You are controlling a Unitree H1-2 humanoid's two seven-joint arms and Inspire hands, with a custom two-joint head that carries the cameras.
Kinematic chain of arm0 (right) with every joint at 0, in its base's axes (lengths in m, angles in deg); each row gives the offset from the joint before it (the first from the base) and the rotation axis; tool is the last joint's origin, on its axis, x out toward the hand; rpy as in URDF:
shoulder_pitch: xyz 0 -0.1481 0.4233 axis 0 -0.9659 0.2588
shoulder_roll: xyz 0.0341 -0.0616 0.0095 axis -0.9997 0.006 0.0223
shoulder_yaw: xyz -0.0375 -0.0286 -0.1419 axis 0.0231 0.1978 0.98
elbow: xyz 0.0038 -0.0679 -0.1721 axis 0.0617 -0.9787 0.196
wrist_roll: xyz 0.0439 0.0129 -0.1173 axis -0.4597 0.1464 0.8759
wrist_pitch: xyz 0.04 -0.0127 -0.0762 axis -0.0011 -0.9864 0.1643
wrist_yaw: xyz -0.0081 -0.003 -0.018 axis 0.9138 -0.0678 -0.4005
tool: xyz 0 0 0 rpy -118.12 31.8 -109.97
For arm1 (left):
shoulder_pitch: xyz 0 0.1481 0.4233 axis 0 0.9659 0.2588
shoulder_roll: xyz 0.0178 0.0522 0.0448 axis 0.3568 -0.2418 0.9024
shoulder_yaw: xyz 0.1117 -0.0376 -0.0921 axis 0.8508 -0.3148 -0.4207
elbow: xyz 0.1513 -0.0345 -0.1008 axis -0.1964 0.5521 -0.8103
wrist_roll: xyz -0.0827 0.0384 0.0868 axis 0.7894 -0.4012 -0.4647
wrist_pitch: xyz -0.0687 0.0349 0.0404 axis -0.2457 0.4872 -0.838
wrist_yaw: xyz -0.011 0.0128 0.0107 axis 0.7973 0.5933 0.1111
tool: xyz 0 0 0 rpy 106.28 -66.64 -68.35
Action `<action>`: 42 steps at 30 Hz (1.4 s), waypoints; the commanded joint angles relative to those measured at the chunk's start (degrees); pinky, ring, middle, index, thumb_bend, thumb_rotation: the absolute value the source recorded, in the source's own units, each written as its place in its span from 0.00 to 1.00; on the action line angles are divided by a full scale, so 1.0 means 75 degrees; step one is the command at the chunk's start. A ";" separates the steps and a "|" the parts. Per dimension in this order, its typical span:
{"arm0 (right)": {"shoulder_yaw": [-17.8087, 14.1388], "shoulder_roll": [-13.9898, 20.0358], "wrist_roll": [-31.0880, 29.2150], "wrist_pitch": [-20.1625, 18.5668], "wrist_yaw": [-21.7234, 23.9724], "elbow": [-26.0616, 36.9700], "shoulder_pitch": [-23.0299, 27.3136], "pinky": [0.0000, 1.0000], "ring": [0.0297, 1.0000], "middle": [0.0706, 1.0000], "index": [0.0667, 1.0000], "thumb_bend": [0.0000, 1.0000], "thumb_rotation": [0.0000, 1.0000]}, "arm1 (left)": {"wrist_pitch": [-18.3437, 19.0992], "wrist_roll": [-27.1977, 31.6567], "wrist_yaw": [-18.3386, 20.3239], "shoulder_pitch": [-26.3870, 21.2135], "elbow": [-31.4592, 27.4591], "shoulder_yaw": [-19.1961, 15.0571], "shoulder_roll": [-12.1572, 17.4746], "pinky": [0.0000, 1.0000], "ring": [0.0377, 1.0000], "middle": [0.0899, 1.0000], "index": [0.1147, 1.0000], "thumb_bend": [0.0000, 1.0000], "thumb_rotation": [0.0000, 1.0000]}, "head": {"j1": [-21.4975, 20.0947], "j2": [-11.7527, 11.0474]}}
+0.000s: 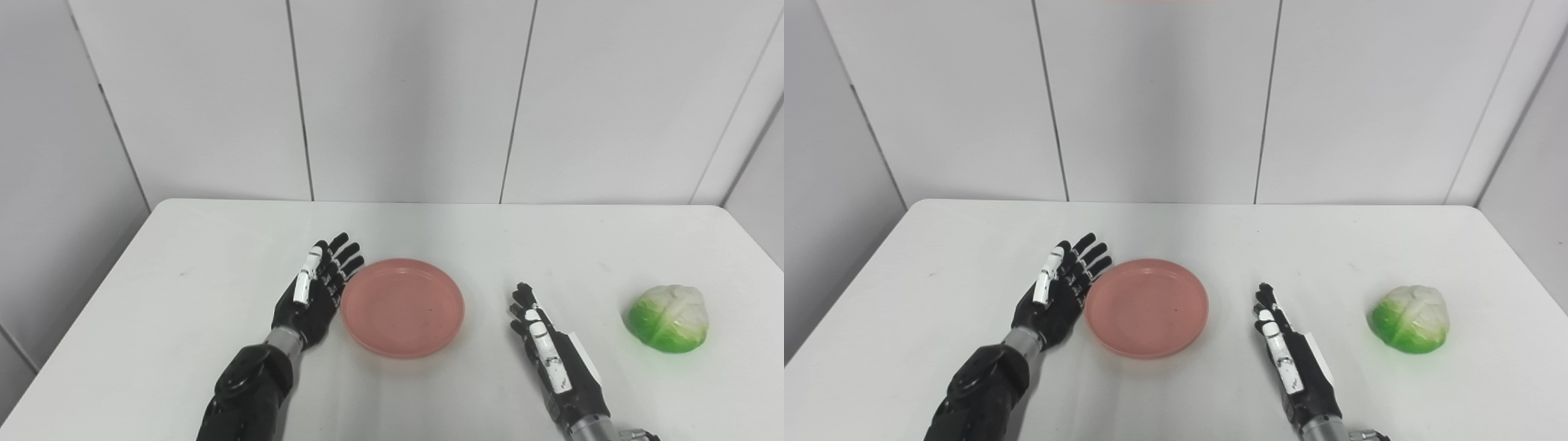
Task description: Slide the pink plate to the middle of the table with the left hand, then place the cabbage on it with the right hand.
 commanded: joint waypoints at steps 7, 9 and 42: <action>0.0201 -0.0176 0.0088 -0.0080 -0.0041 -0.0210 -0.0087 1.00 1.00 1.00 1.00 0.27 1.00 | 0.0190 0.0132 0.0247 0.0503 0.0405 0.0073 -0.0039 0.91 0.91 0.91 0.89 0.35 1.00 | -0.0292 -0.0015; 0.0197 -0.0173 0.0089 -0.0047 -0.0062 -0.0239 -0.0079 1.00 1.00 1.00 1.00 0.27 1.00 | 0.0111 0.0135 0.0284 0.0491 0.0561 0.0046 -0.0006 0.90 0.90 0.90 0.89 0.35 1.00 | -0.0336 -0.0012; -0.0472 0.0888 0.3525 0.0270 -0.1560 0.2012 0.1342 0.80 0.84 0.86 0.89 0.87 0.68 | -0.1608 0.0235 0.1425 -0.0133 0.3534 -0.0317 0.0376 0.83 0.83 0.84 0.83 0.40 0.94 | -0.2358 -0.0364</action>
